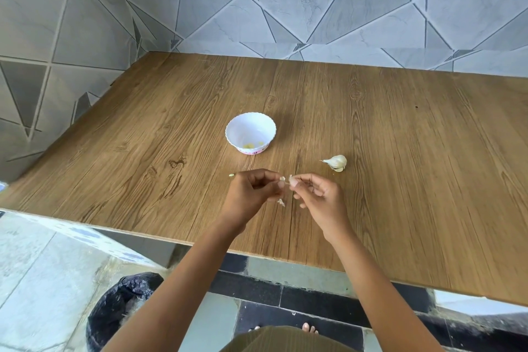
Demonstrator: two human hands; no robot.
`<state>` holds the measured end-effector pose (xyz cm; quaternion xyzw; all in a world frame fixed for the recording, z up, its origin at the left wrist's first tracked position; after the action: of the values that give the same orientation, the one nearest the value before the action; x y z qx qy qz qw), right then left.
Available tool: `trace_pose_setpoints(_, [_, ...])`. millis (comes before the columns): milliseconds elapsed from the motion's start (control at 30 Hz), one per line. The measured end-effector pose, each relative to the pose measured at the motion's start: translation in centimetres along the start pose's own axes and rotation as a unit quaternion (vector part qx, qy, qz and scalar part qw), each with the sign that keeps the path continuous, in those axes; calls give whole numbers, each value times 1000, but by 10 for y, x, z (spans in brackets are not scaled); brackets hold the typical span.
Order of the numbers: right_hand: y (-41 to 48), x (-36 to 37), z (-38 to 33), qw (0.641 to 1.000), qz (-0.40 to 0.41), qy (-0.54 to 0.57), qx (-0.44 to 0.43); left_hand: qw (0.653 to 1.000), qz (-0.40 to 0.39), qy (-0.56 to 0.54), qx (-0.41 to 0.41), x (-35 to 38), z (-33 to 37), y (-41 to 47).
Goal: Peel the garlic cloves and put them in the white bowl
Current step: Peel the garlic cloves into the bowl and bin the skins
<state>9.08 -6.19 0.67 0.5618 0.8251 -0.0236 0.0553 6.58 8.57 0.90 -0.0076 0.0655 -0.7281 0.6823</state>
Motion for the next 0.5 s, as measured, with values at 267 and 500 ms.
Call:
trace_pose_setpoints(267, [7,4,1,999,-17,-46,9,977,8,203,69,0,16,2])
trace_pose_setpoints(500, [15,7,3,995,-11,-96,16,977,9,197,74,3,15,2])
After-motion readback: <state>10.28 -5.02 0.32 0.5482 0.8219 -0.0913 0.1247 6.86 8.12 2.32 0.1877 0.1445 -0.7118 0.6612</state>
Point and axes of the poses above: each hand's wrist, its own y-axis towards the middle knuckle, its own x-axis out of the palm, z = x × y, the point moved 9 cm from there along y, towards the middle knuckle, and after that the axes turned 11 degrees about -z, right-handed, at the moved point
